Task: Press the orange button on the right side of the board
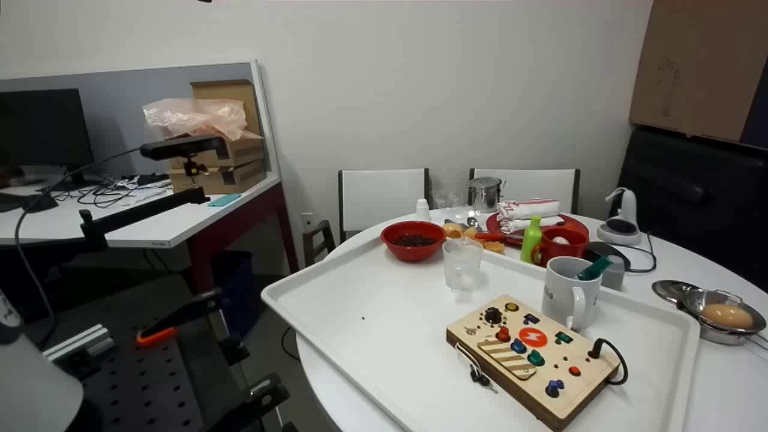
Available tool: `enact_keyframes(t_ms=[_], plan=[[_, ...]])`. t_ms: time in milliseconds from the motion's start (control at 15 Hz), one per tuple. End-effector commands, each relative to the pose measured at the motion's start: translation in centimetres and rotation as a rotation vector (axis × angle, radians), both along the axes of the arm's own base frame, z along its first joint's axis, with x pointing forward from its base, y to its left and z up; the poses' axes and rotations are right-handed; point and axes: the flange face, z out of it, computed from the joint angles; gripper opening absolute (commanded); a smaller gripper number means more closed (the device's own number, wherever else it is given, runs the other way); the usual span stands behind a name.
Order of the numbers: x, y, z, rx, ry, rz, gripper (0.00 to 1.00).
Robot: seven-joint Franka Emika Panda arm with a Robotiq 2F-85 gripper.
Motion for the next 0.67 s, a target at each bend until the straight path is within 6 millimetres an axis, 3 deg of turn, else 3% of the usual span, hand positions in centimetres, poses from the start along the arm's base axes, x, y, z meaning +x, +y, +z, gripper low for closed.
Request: enact_keyframes(t_ms=[0, 267, 600], plan=[[0.0, 0.0, 0.1, 0.000, -0.001, 0.000, 1.00], [2.4, -3.7, -1.0, -0.044, -0.016, -0.055, 1.00], [7.0, -12.8, -3.4, -0.164, -0.070, -0.313, 1.00]])
